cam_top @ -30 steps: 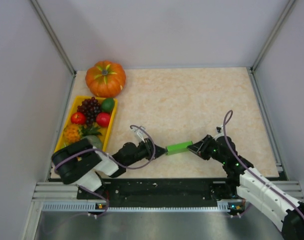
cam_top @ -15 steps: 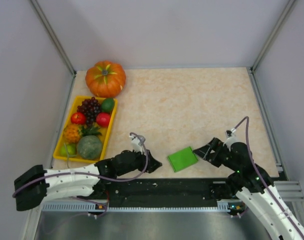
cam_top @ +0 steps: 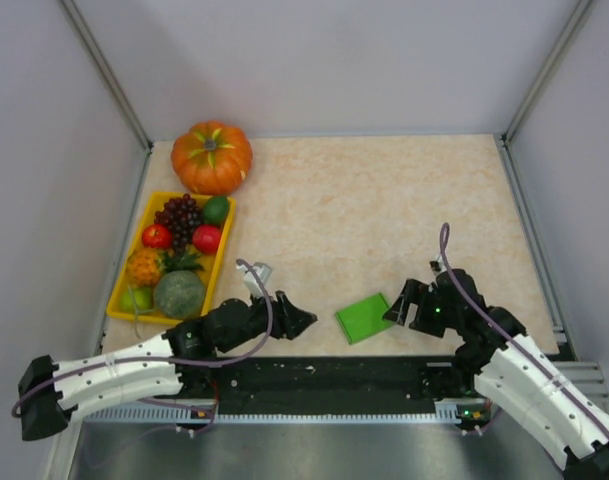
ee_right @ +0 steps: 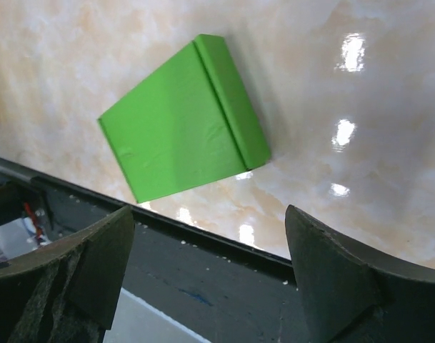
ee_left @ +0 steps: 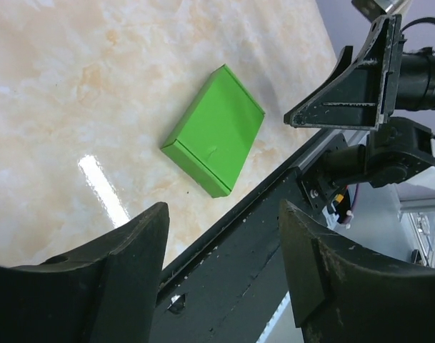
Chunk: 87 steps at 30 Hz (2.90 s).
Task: Fold the paper box
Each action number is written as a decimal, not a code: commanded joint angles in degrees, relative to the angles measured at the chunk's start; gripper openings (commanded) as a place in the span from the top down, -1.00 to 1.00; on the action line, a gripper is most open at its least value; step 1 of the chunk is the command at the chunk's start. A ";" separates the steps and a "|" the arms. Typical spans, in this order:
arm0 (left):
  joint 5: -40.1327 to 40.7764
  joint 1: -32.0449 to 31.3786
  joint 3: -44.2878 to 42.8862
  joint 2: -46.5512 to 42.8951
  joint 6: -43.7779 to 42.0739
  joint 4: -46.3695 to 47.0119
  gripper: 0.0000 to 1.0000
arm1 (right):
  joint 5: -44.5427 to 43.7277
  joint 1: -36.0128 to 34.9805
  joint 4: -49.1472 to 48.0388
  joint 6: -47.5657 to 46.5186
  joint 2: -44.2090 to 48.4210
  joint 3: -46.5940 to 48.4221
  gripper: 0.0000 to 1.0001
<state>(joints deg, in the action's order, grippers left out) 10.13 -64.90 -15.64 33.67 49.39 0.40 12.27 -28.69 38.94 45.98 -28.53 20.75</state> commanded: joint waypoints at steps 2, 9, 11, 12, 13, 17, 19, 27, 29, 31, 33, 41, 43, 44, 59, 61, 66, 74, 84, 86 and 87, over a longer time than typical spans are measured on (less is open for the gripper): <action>-3.18 0.48 2.02 9.11 3.35 9.51 -0.31 | -2.27 0.83 -7.61 -4.31 -9.85 4.12 -0.70; -6.43 1.88 -5.18 35.01 7.91 21.74 -0.42 | -4.03 0.74 -13.52 -13.01 -25.51 8.16 -0.31; -7.49 2.59 -8.34 39.87 9.40 23.58 -0.40 | 0.27 0.65 -16.07 -12.32 -25.96 6.25 -0.17; -7.84 2.76 -8.79 43.81 9.94 25.33 -0.36 | 1.60 0.39 -19.04 -11.62 -25.44 5.19 -0.14; -8.28 3.20 -8.97 45.68 10.46 27.44 -0.34 | 2.48 -0.05 -20.38 -10.65 -24.65 4.22 -0.06; -13.51 7.50 -8.18 53.33 14.85 40.50 -0.16 | 3.02 -2.68 -28.01 -0.84 -22.98 -1.31 0.01; -17.41 10.92 -7.92 58.07 15.04 46.93 -0.06 | 4.07 -4.00 -36.42 3.92 -22.88 -4.04 0.02; -18.50 17.79 -6.33 52.34 9.17 45.43 -0.07 | -6.88 -7.16 -21.66 -4.29 -21.57 2.69 -0.33; -15.85 18.06 -7.47 44.08 4.09 32.16 -0.13 | -14.33 -10.84 -14.11 -9.73 -21.39 8.04 -0.43; -12.18 18.15 -8.44 38.08 1.78 19.02 -0.15 | -19.88 -14.97 -11.27 -11.95 -23.04 12.35 -0.52; -9.62 18.06 -8.88 28.68 -0.69 11.76 -0.18 | -24.29 -23.72 -8.28 -12.66 -25.50 14.83 -0.54; 4.01 18.32 -13.27 -10.93 -6.49 -23.21 -0.28 | -39.59 -43.73 -0.09 -18.55 -52.64 28.37 -0.36; 5.77 18.23 -15.64 -16.42 -7.19 -27.37 -0.30 | -41.79 -44.87 -0.09 -19.34 -56.00 29.60 -0.30; 5.95 18.32 -16.35 -20.27 -7.55 -29.04 -0.31 | -42.76 -45.14 -0.26 -19.87 -58.71 29.78 -0.29; 3.40 18.24 -19.52 -29.36 -7.64 -39.43 -0.27 | -55.59 -45.49 1.23 -26.11 -70.43 39.27 -0.33; 3.05 18.32 -19.43 -29.54 -7.73 -39.43 -0.27 | -56.48 -44.97 0.97 -28.30 -72.00 40.15 -0.33; 1.12 18.23 -18.90 -30.24 -7.29 -37.58 -0.26 | -53.15 -40.67 -1.84 -30.15 -72.19 39.54 -0.24; -1.07 18.23 -17.50 -30.16 -7.55 -35.04 -0.26 | -48.92 -24.34 0.86 -18.40 -72.54 42.17 -0.08; -4.15 18.23 -17.06 -28.05 -9.57 -30.73 -0.26 | -48.22 -2.53 3.78 -9.67 -71.84 38.59 -0.16; -5.03 18.15 -16.88 -27.70 -10.01 -29.77 -0.26 | -42.80 2.12 1.59 -11.95 -70.35 37.26 -0.16; -5.38 18.23 -16.79 -27.61 -10.18 -29.41 -0.26 | -40.86 2.93 0.71 -12.57 -69.99 36.82 -0.15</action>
<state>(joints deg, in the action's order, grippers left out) 7.03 -46.87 -32.56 5.06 41.23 -33.95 -36.10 -31.62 40.62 33.04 -100.66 61.17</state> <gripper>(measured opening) 0.632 0.580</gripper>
